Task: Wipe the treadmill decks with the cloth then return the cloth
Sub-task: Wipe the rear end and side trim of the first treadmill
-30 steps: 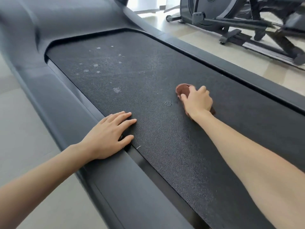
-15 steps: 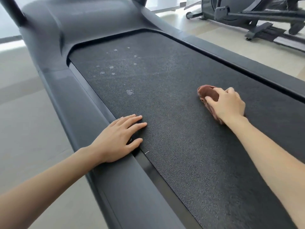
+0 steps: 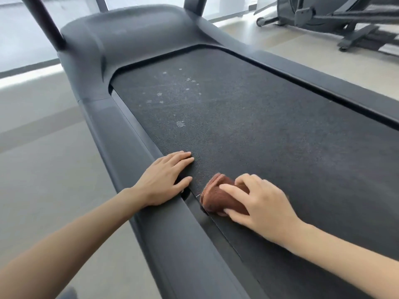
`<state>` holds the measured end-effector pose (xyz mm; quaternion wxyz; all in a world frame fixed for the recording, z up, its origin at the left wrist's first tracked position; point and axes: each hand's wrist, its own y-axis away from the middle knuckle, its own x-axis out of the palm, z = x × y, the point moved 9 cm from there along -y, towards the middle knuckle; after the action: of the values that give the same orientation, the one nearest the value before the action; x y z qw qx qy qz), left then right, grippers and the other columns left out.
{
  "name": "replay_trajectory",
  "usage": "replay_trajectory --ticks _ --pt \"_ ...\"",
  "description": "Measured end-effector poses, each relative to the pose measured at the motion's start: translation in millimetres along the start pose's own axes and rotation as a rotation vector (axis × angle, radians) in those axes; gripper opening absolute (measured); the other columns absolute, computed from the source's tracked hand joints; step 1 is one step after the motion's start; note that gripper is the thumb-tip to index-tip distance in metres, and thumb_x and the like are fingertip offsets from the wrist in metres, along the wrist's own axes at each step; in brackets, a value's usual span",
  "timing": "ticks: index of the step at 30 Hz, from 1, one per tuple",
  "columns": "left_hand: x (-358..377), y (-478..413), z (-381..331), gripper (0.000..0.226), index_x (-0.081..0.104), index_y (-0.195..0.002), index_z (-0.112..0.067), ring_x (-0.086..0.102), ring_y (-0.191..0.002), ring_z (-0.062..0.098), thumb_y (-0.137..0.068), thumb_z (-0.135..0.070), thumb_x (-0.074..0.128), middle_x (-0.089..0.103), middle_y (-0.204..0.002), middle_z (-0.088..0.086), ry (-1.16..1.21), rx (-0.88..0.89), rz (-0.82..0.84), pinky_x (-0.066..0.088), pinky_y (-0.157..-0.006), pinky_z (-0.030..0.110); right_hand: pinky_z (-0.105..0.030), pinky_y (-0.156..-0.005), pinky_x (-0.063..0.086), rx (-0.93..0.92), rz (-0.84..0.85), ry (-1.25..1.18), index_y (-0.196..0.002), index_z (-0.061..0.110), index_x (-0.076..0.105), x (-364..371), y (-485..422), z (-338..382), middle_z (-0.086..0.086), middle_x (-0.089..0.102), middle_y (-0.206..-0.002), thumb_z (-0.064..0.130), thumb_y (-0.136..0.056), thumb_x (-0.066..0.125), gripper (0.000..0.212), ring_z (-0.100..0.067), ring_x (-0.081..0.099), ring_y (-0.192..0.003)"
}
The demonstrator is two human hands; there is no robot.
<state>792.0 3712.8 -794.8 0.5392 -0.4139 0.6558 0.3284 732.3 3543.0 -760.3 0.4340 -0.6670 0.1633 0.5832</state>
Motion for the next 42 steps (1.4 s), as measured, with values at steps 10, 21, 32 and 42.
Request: replay_trajectory --ticks 10,21,32,42 --pt "-8 -18 49 0.058 0.027 -0.146 -0.029 0.011 -0.143 0.007 -0.093 -0.053 0.029 0.020 -0.154 -0.012 -0.026 0.137 0.030 0.011 -0.117 0.029 -0.039 -0.080 0.044 0.753 0.055 0.165 -0.126 0.022 0.054 36 -96 -159 -0.013 0.050 -0.111 0.050 -0.089 0.052 0.046 -0.032 0.050 -0.107" --pt "-24 -49 121 0.047 0.026 -0.143 -0.044 0.013 -0.142 0.007 -0.096 -0.046 0.036 0.019 -0.154 -0.014 -0.080 0.286 0.117 0.009 -0.117 0.027 -0.027 -0.066 0.048 0.070 -0.023 0.036 -0.111 0.024 0.067 39 -101 7 -0.003 0.059 -0.094 0.045 -0.078 0.056 0.040 -0.019 0.057 -0.075" --pt "-22 -78 119 0.045 0.030 -0.140 -0.047 0.009 -0.143 0.009 -0.096 -0.043 0.040 0.020 -0.154 -0.012 0.056 0.435 0.105 0.005 -0.118 0.031 -0.040 -0.079 0.045 1.033 0.056 0.299 -0.127 0.024 0.052 43 -113 -159 -0.012 0.049 -0.113 0.048 -0.089 0.051 0.045 -0.032 0.050 -0.108" --pt "-11 -79 125 0.050 0.021 -0.141 -0.050 0.000 -0.144 0.009 -0.093 -0.054 0.030 0.011 -0.156 -0.012 0.070 0.433 0.058 -0.002 -0.118 0.035 -0.026 -0.063 0.045 0.569 0.025 0.265 -0.112 0.022 0.064 55 -132 -3 -0.002 0.055 -0.095 0.038 -0.076 0.070 0.040 -0.021 0.057 -0.082"
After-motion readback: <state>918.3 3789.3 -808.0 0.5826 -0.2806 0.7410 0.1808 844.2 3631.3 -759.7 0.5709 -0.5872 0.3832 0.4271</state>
